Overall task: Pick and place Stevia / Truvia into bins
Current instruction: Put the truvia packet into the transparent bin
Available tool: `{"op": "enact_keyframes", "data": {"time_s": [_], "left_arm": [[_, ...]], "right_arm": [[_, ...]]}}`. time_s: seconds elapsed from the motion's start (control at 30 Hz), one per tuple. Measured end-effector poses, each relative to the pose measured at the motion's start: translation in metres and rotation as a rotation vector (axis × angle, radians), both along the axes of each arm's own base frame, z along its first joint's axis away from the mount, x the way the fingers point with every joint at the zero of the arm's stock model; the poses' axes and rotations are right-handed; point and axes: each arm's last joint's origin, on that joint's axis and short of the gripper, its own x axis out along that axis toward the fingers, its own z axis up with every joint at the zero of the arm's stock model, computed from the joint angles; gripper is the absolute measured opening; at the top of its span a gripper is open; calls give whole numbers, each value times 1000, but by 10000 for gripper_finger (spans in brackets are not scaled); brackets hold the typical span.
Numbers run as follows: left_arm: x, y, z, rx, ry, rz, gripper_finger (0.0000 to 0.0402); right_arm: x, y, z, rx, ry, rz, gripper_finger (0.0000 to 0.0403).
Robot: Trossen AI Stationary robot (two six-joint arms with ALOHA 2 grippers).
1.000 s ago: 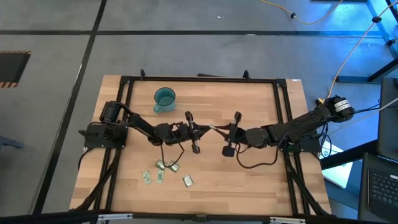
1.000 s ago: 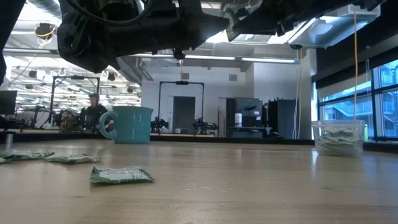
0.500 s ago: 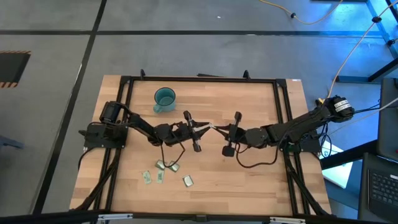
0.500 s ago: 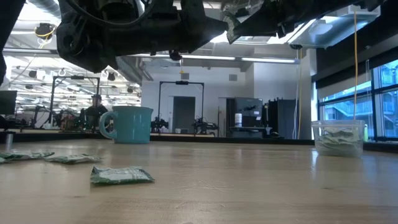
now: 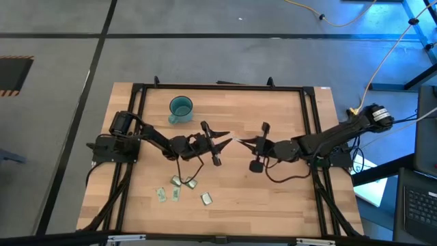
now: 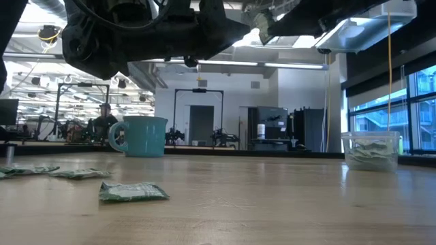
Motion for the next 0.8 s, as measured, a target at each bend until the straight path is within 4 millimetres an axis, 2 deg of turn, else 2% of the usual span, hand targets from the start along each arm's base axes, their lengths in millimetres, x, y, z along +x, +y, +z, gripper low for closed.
{"op": "enact_keyframes", "data": {"time_s": [0.2,0.5,0.63,0.8], "left_arm": [[1,0,-2,-3,22,15,132],[2,4,-3,-45,18,-8,132],[3,6,-4,-56,16,-80,130],[5,15,-6,-120,9,-216,123]], "right_arm": [[-28,0,13,115,22,12,8],[-72,-4,24,515,167,225,9],[-86,-9,16,605,287,157,9],[-98,-21,2,638,423,-45,9]]}}
